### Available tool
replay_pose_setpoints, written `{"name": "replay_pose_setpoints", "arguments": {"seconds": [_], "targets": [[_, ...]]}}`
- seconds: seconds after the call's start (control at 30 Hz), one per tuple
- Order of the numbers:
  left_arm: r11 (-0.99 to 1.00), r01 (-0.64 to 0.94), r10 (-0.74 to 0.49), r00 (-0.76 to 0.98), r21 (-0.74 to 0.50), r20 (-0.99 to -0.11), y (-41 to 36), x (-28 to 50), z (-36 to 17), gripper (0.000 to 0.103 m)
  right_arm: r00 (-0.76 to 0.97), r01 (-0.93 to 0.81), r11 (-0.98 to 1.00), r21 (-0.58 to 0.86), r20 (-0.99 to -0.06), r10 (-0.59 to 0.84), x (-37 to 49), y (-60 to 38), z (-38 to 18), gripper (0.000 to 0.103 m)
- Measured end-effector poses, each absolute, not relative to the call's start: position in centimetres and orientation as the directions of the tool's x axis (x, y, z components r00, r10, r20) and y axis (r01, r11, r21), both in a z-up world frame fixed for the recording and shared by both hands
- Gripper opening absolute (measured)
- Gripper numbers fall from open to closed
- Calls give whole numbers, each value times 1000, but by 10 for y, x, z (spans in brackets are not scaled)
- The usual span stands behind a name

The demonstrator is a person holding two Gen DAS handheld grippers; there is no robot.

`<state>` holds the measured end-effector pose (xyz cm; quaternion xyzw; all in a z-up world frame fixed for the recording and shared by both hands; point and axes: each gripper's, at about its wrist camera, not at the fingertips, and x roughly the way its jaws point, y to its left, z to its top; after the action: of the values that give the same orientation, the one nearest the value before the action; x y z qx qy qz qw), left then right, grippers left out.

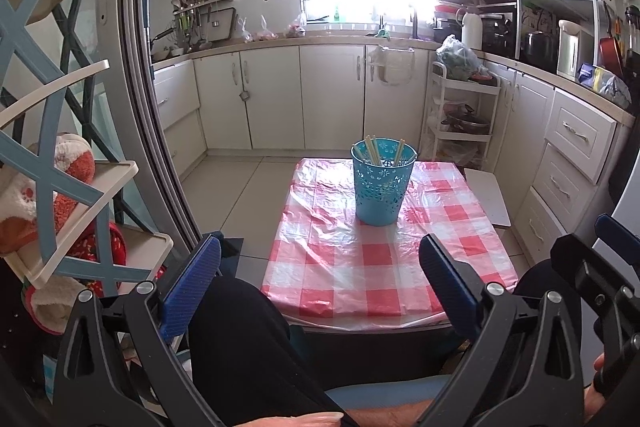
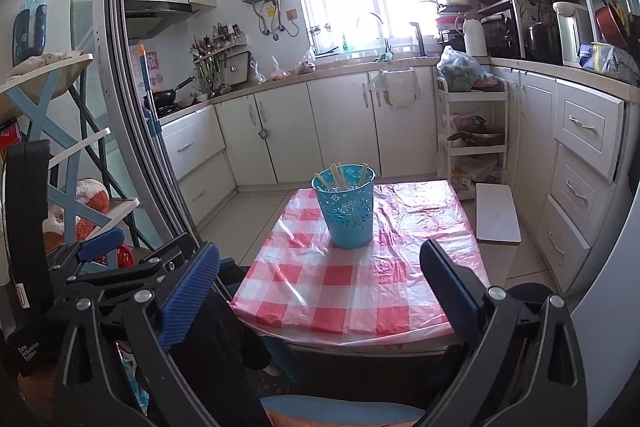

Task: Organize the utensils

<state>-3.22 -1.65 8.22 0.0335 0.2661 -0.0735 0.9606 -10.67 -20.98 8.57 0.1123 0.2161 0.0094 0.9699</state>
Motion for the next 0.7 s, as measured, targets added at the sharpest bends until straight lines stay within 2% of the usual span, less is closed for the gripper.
{"name": "replay_pose_setpoints", "arguments": {"seconds": [0.33,0.5,0.7], "targets": [[987,162,-127,845,22,-519,-15,-32,82,95,900,33,971,235,-430,74,-105,-210,83,96],[984,176,-160,847,-17,-508,-8,-31,80,95,896,34,970,242,-437,78,-103,-211,81,96],[984,175,-142,846,17,-514,-11,-28,74,95,885,39,968,248,-458,82,-98,-214,76,96]]}}
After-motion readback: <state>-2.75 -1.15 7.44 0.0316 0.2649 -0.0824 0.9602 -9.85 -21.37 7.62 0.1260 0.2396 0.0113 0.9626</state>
